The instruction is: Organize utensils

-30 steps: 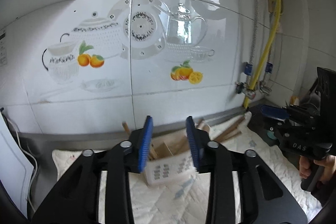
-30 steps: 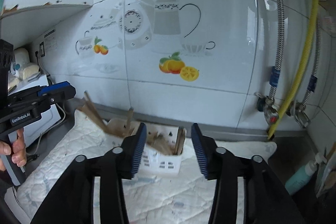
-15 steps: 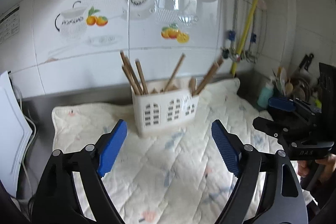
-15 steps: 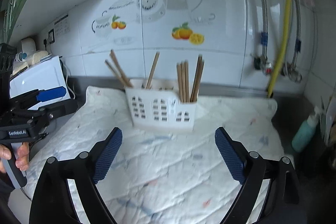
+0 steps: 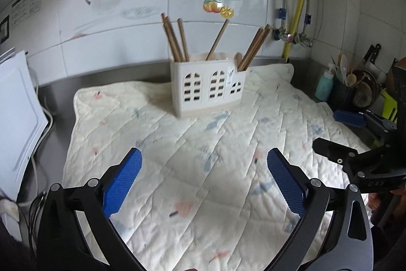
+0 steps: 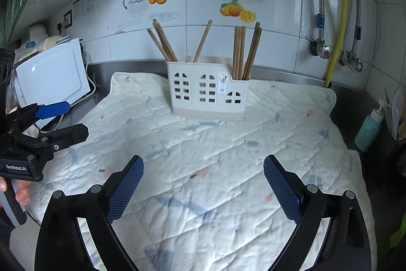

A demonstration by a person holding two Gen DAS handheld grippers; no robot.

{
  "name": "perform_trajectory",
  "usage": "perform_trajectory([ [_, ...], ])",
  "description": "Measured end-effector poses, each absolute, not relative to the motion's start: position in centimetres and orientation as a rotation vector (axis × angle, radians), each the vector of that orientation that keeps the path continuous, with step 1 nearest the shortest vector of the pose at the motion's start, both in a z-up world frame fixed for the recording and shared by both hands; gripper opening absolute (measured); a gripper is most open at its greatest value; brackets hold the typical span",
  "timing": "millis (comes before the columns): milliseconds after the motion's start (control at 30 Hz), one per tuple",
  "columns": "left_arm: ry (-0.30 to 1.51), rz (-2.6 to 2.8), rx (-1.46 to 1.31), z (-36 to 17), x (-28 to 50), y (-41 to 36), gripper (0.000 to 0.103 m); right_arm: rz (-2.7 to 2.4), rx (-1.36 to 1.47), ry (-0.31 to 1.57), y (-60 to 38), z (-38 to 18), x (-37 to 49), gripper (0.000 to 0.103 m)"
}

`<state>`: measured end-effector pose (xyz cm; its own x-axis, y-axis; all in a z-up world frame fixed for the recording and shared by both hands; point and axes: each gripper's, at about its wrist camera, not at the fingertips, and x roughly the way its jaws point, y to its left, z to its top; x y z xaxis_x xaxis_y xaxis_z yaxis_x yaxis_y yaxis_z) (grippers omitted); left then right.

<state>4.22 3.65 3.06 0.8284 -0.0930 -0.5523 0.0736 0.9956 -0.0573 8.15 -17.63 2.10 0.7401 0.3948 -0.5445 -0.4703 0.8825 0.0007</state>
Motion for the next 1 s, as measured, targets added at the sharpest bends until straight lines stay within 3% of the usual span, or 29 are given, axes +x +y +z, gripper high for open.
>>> perform_trajectory([
  [1000, 0.662, -0.01, 0.002, 0.9, 1.1, 4.3, 0.098, 0.478, -0.136, 0.598, -17.1, 0.6, 4.8, 0.093],
])
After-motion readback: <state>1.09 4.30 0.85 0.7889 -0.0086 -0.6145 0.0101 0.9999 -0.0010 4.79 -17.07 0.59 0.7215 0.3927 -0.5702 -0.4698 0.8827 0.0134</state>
